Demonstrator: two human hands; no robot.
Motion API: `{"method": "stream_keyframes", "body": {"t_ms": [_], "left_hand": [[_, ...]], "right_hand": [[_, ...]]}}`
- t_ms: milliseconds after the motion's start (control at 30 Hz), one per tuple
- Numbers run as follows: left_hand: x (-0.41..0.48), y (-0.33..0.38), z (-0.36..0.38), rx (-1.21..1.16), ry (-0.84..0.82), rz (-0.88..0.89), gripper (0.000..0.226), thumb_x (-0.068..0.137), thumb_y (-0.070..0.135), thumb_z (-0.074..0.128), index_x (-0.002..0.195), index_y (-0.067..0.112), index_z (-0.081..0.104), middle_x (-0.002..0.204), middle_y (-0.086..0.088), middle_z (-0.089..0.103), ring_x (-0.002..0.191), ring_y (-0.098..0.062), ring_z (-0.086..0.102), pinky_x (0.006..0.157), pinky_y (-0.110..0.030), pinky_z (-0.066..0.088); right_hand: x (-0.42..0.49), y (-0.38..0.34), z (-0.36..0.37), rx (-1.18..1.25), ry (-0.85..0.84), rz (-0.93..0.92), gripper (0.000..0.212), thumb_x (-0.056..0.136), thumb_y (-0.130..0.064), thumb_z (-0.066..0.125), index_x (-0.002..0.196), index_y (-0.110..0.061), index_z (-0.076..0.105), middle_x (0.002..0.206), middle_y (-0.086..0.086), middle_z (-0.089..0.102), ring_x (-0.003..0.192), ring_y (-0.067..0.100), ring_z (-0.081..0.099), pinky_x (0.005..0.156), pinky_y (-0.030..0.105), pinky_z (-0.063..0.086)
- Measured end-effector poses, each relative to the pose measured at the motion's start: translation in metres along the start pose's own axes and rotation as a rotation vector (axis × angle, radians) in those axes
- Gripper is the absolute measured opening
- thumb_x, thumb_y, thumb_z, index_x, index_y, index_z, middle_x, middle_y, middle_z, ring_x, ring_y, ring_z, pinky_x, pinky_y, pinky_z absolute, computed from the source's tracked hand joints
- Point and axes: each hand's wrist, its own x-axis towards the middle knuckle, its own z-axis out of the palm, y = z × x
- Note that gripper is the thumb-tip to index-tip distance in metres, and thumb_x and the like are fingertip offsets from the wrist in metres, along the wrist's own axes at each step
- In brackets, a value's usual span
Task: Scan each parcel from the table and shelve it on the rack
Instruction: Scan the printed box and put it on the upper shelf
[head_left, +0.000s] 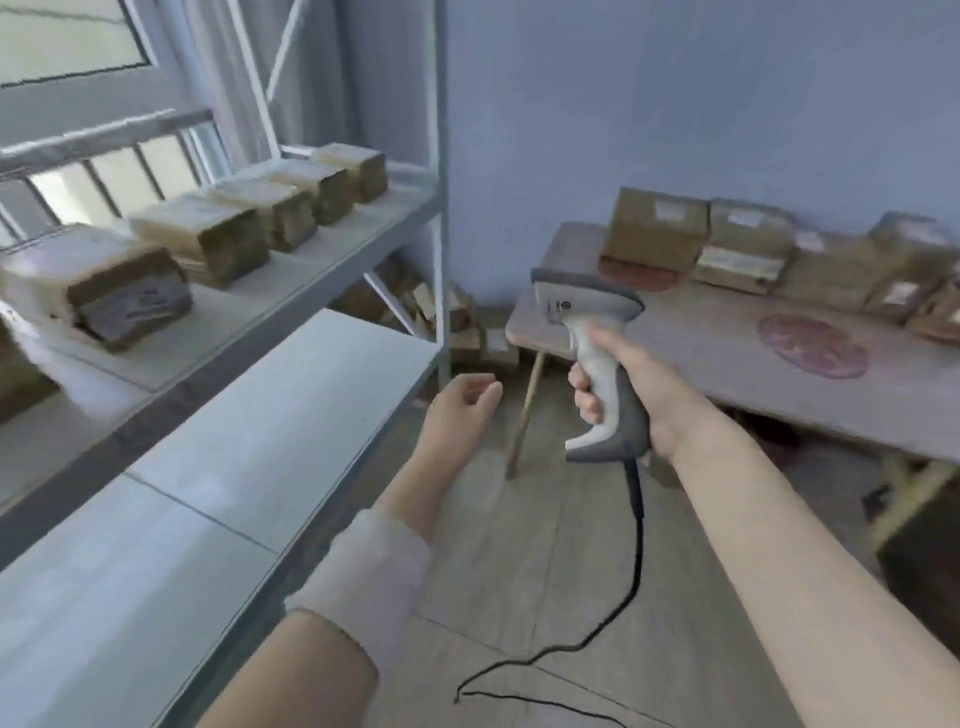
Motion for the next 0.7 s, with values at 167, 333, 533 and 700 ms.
{"method": "stream_keyframes", "body": {"t_ms": [167,333,533,700], "left_hand": [[0.04,0.057,0.139,0.011,-0.256,0.063,0.027,0.093,0.03,0.055,0.115,0.014,0.06,0.114,-0.007,0.066,0.107,-0.021,0.063,0.097,-0.037,0.048],[0.067,0.107,0.248,0.03,-0.475,0.149,0.032,0.095,0.029,0.052,0.122,0.012,0.058,0.114,-0.004,0.063,0.104,-0.019,0.061,0.084,-0.029,0.049],[0.11,0.156,0.346,-0.006,-0.675,0.196,0.033,0.097,0.029,0.05,0.122,0.009,0.055,0.104,-0.003,0.06,0.104,-0.02,0.062,0.098,-0.038,0.046],[0.181,0.191,0.411,0.012,-0.755,0.281,0.028,0.096,0.032,0.051,0.116,0.012,0.056,0.117,-0.009,0.062,0.111,-0.024,0.059,0.1,-0.042,0.046]], "right_hand": [[-0.028,-0.037,-0.143,0.061,0.307,-0.056,0.037,0.092,-0.038,0.053,0.072,-0.008,0.048,0.046,0.001,0.049,0.034,0.012,0.042,0.037,0.016,0.035],[-0.05,-0.056,-0.241,0.178,0.531,-0.118,0.031,0.091,-0.039,0.055,0.077,-0.01,0.052,0.054,0.003,0.051,0.037,0.013,0.042,0.037,0.018,0.037],[-0.036,-0.084,-0.319,0.171,0.709,-0.166,0.033,0.09,-0.04,0.058,0.075,-0.011,0.056,0.058,0.002,0.055,0.041,0.012,0.046,0.041,0.019,0.041],[0.008,-0.117,-0.372,0.189,0.877,-0.255,0.03,0.091,-0.037,0.058,0.079,-0.009,0.055,0.06,0.005,0.054,0.04,0.015,0.046,0.041,0.019,0.041]]}}
